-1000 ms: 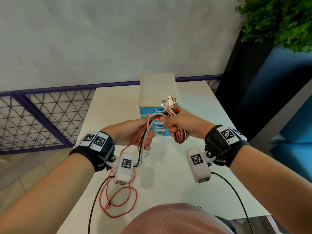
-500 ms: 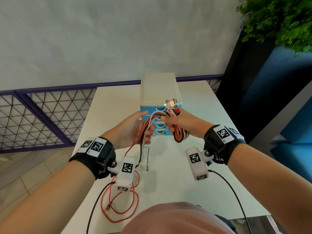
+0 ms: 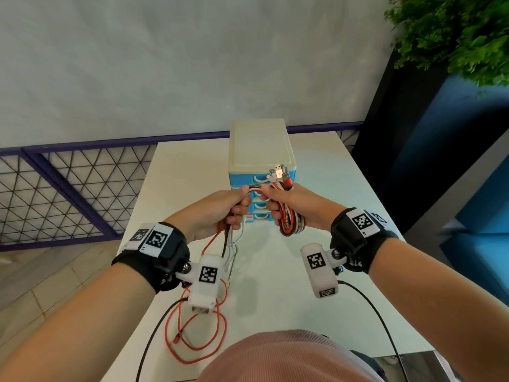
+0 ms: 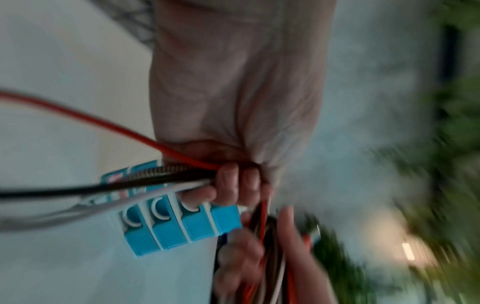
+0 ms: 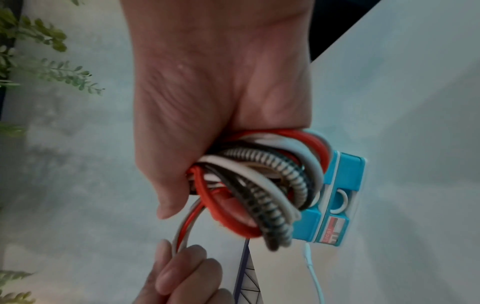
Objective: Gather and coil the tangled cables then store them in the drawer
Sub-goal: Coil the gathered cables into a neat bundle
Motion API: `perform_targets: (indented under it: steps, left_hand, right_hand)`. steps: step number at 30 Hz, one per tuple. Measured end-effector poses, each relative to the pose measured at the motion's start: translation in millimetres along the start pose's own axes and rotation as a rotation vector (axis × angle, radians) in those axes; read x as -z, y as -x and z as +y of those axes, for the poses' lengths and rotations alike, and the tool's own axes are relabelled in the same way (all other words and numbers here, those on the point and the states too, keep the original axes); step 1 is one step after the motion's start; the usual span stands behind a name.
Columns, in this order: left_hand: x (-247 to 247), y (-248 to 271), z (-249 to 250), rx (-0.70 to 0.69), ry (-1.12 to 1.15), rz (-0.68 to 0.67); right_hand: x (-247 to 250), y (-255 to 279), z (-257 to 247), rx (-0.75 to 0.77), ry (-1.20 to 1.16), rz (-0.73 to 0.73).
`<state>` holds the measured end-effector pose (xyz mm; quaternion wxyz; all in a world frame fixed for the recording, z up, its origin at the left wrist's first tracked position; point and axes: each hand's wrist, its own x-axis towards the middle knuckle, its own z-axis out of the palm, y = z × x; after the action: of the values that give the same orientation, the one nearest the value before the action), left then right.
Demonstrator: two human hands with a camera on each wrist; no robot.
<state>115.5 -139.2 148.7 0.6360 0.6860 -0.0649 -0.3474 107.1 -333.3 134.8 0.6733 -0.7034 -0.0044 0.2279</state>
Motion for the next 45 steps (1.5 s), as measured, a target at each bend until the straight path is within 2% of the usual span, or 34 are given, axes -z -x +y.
perform_targets:
  steps: [5,9,15,17,24,27,31,36,38,41,45]
  left_hand:
    - [-23.4,4.9,-0.2,-0.145,-0.235,0.016]
    - [-32.6,1.7,1.7,-0.211,-0.622,0.125]
    - [-47.6,-3.5,-1.6,-0.272,-0.938,0.223]
    - [-49.2,-9.2,-4.1,-0.292,-1.001,0.253]
    - [-55.0,-7.1,11.7,-0.207,-1.207,0.261]
    - [-54.1,-7.4,15.2,-0.237,-1.151,0.258]
    - [-53.6,-11.9,19.2,-0.244,-0.976,0.165]
    - [-50.4,-7.6,26.3,-0.091,-0.965,0.08]
    - [-50.8,-5.6,26.9,0.003,-0.894,0.06]
    - [-55.1,-3.1,28.0,0.129,-0.693,0.039]
    - [-64.5,-6.4,22.1,0.115,-0.59,-0.046]
  right_hand:
    - [-2.7,-3.8,2.7,-0.018,-0.224,0.048]
    - [-6.2,-8.0,3.0,-0.021,-0.223,0.057]
    - [-14.4,-2.7,0.6,-0.059,-0.496,-0.045]
    - [-16.4,-1.8,0.5,-0.076,-0.486,-0.039]
    - [-16.9,1.5,2.8,-0.025,-0.342,-0.019]
    - [-18.4,1.9,-0.5,-0.006,-0.351,0.013]
    - [-18.2,-1.3,-0.4,0.052,-0.305,0.125]
    - [-14.6,-5.9,-0.3,0.114,-0.145,0.271]
    - [-7.7,-7.7,-2.1,0.152,-0.13,0.35]
    - [0.5,-10.1,-7.2,0.159,-0.176,0.41]
    - [-6.2,-12.8,-15.0,0.194,-0.381,0.414]
